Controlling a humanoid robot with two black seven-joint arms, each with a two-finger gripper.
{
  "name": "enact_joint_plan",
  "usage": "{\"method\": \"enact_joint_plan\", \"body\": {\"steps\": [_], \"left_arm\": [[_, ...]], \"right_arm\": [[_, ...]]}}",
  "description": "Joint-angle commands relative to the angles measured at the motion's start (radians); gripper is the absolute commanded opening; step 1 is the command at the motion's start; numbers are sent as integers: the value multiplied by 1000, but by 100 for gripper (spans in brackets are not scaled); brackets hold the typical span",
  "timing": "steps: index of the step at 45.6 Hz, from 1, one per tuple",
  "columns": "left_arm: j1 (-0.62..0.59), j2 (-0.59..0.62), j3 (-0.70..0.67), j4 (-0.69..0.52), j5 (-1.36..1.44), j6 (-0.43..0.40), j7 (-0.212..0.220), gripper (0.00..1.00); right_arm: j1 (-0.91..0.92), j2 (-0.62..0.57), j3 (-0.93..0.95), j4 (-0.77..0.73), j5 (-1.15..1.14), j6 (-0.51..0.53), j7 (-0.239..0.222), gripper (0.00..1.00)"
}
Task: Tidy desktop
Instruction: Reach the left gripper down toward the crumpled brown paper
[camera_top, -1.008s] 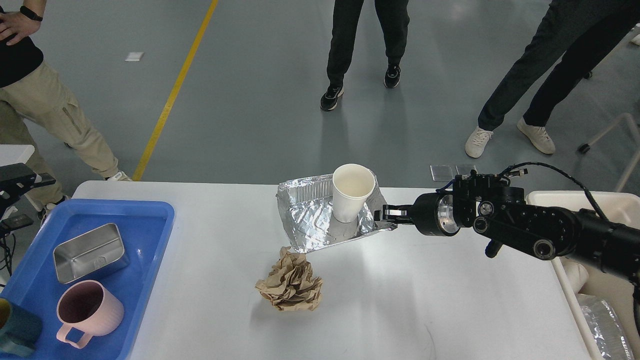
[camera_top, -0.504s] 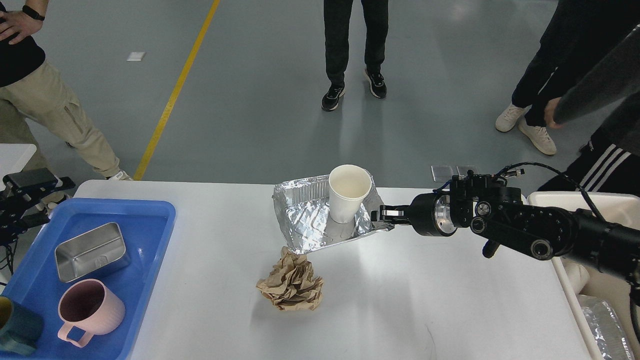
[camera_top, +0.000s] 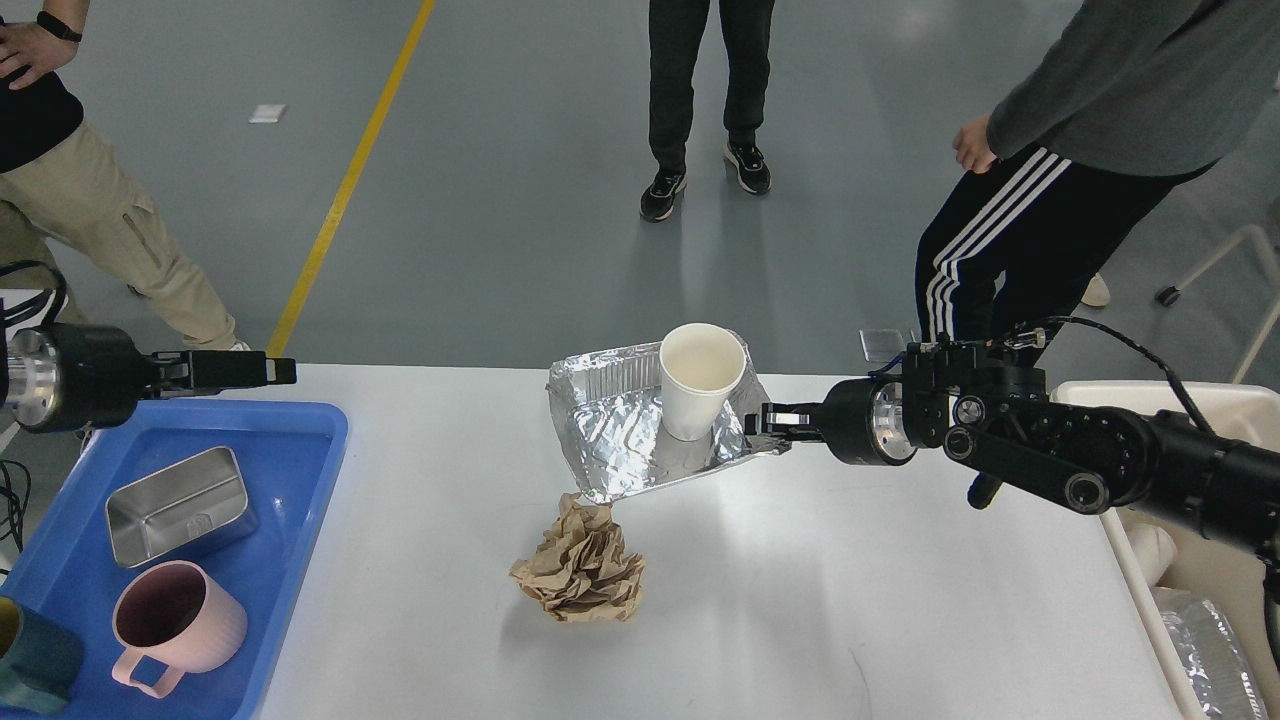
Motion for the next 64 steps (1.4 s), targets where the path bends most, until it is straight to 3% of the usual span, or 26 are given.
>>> {"method": "enact_joint_plan", "body": {"steps": [1,12,23,44,64], "left_arm": [[-20,-60,11,0,52,-20,11,97],[-29,-174,12,2,210,-80,5,97],[-43,-312,18,2,449,-98,-91,97],[-67,-533,189,6,641,-84,-91,97],[-58,-640,292,124,712,34,-91,96]], "right_arm": [[0,-25,0,2,1,0,0,0],[0,-35,1,8,1,0,0,0],[0,-36,6,14,-1,0,0,0],[7,-50,16,15,1,0,0,0],[7,-53,30,22,1,0,0,0]]}}
